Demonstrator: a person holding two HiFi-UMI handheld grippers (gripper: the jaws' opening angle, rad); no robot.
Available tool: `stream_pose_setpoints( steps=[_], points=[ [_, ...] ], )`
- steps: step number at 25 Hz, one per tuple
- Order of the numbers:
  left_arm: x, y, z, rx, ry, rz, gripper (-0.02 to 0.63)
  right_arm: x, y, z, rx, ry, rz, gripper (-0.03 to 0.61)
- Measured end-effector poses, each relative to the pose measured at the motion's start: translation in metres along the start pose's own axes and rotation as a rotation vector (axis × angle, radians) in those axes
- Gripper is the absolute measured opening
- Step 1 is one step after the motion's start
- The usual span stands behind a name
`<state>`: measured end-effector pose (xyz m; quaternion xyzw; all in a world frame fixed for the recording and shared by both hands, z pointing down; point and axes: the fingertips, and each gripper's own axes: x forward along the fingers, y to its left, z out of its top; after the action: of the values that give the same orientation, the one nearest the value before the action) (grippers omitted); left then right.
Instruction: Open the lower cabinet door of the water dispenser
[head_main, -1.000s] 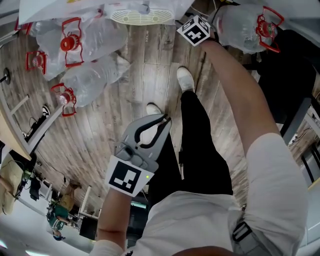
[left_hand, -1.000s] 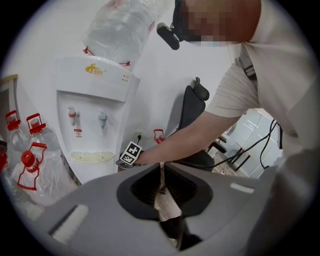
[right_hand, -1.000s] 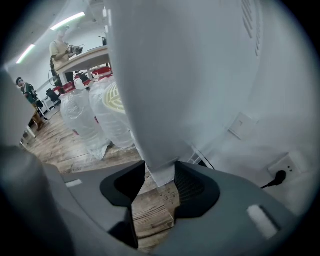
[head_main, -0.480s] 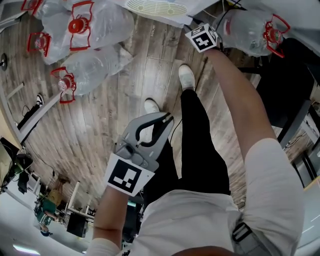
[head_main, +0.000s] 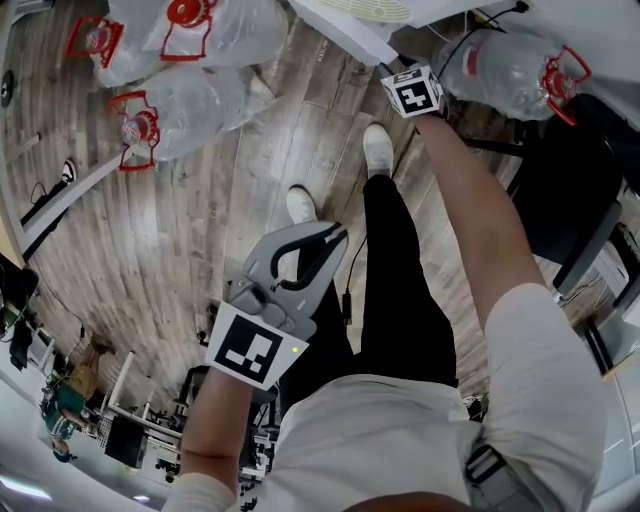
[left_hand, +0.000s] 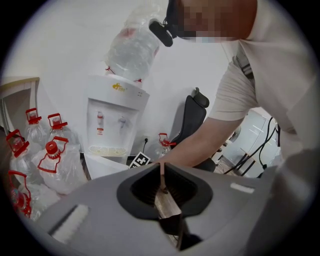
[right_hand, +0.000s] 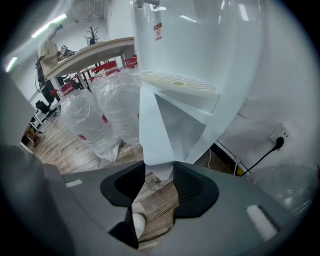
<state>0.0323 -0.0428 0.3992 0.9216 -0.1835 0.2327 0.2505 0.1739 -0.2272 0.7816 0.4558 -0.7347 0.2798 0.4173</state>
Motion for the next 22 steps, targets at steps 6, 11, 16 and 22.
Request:
stream_pose_setpoints(
  steps=[6,11,16,22],
  points=[
    [-0.034,0.001,-0.016,-0.018,-0.020,0.038,0.058,-0.003,0.042,-0.008,0.026,0.024,0.018,0.170],
    [-0.057,0.005,-0.029,-0.042,-0.046,0.069,0.058,-0.001,0.077,-0.011,0.035,0.042,0.040,0.160],
    [-0.080,0.006,-0.041,-0.060,-0.069,0.097,0.058,0.005,0.117,-0.007,0.030,0.054,0.071,0.155],
    [-0.108,0.014,-0.055,-0.084,-0.093,0.145,0.058,0.014,0.165,0.006,-0.009,0.050,0.113,0.137]
  ],
)
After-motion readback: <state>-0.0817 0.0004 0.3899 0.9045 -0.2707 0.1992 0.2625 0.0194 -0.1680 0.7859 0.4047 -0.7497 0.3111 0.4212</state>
